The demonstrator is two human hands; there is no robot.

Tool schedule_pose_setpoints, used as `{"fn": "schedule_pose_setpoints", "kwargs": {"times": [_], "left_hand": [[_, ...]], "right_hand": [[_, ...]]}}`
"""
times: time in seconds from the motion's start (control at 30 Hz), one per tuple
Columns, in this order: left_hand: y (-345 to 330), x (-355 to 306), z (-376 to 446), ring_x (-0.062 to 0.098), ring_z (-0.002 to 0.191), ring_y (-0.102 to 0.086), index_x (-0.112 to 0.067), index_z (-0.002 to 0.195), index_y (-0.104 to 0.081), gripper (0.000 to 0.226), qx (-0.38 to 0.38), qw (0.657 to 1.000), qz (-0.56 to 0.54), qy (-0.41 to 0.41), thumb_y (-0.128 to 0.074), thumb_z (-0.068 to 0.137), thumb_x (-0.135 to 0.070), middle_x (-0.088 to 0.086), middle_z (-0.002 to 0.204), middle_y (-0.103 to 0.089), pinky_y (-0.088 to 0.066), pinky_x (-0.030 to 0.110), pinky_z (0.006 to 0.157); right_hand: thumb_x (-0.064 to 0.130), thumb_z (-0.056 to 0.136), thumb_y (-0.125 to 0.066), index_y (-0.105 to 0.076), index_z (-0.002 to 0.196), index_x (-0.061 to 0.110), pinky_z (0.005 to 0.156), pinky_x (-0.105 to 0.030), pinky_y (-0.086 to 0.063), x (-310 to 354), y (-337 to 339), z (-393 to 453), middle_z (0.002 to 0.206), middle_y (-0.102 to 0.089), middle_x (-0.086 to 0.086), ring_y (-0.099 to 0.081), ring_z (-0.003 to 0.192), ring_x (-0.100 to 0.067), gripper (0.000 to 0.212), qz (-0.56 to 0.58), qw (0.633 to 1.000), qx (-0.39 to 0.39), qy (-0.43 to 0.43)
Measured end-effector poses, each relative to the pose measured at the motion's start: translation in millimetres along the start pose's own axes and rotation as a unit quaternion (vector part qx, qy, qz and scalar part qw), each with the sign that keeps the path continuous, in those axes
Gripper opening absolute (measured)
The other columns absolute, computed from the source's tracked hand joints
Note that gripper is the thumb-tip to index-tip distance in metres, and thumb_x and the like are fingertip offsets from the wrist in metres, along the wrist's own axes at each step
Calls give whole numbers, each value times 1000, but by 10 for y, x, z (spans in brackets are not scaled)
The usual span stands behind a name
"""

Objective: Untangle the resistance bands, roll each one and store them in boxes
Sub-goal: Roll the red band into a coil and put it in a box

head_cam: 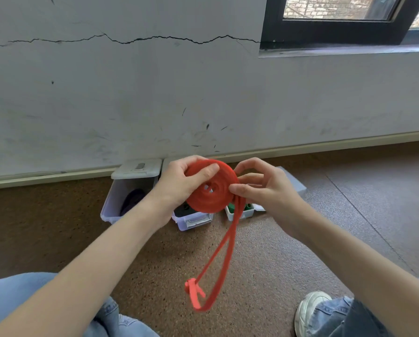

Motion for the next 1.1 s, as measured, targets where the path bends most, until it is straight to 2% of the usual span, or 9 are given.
{"fn": "schedule_pose_setpoints", "kwargs": {"times": [0.07, 0.13, 0.23, 0.37, 0.5, 0.63, 0.77, 0.93, 1.1], "left_hand": [[-28, 48, -28, 7, 82, -67, -28, 87, -70, 30, 88, 993, 72, 30, -67, 67, -49, -7, 84, -73, -54, 24, 75], [-86, 85, -59, 4, 81, -65, -29, 84, -69, 21, 79, 993, 86, 20, -64, 72, -46, -11, 80, -71, -51, 25, 76], [-96, 41, -33, 3, 72, -63, -26, 80, -68, 14, 22, 999, 39, 0, -64, 77, -39, -10, 74, -69, -49, 23, 70], [7, -38, 26, 5, 68, -61, -17, 81, -68, 11, -45, 998, -41, -4, -63, 83, -27, -1, 74, -68, -50, 19, 66], [-3, -24, 11, 6, 70, -62, -19, 80, -68, 17, -65, 996, -56, -4, -63, 77, -35, -3, 74, -68, -49, 20, 65], [-46, 72, -58, 8, 75, -63, -19, 87, -66, 17, -33, 998, -46, 18, -60, 83, -35, -2, 80, -69, -51, 21, 67], [-72, 114, -106, 11, 87, -68, -26, 94, -69, 33, 57, 995, -32, 70, -70, 67, -43, -3, 91, -73, -55, 24, 77], [-51, 17, -82, 12, 73, -66, -20, 77, -73, 22, -40, 988, -130, 68, -73, 58, -31, 0, 76, -73, -54, 25, 69], [147, -128, 43, 6, 52, -64, -16, 80, -66, 1, -153, 950, -262, 68, -67, 81, -14, -5, 59, -69, -55, 20, 53]], "right_hand": [[4, 78, -71, -62, 85, 27, 66, -31, -58, 39, 13, 1, 78, -71, 1, -69, 71, -15, 26, -163, 985, 12, 48], [8, 77, -73, -62, 83, 33, 64, -28, -57, 29, -29, -1, 77, -71, 4, -68, 68, -10, 28, -216, 974, 9, 64], [9, 72, -77, -61, 84, 20, 65, -27, -58, 18, 9, 23, 74, -72, 0, -69, 69, -13, 22, -109, 993, -35, 35], [13, 72, -74, -61, 84, 14, 68, -28, -59, 39, 22, 36, 73, -73, -5, -71, 70, -18, 18, -52, 999, -8, 10], [10, 77, -71, -59, 87, 13, 73, -39, -59, 3, -14, 39, 75, -73, -10, -71, 73, -29, 15, -43, 999, 3, 2], [7, 79, -69, -59, 87, 15, 69, -34, -58, -74, -15, 1, 76, -73, -8, -70, 70, -22, 15, -14, 1000, 15, -15], [9, 79, -70, -61, 84, 20, 75, -38, -58, -122, 26, -17, 77, -74, -7, -71, 72, -21, 15, -64, 998, 10, -17], [8, 78, -70, -58, 88, 14, 66, -25, -56, -85, -60, -21, 79, -74, -7, -71, 71, -18, 17, -18, 999, 29, -9], [5, 81, -66, -52, 93, 10, 72, -29, -57, -123, -186, -71, 81, -74, -9, -72, 77, -23, 19, -14, 997, 75, -14]]}}
Point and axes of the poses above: each hand's wrist, its own z-axis towards the middle knuckle, its own y-axis out of the back of the hand, x = y × z, the point moved 2 cm from there along z, towards the middle knuckle
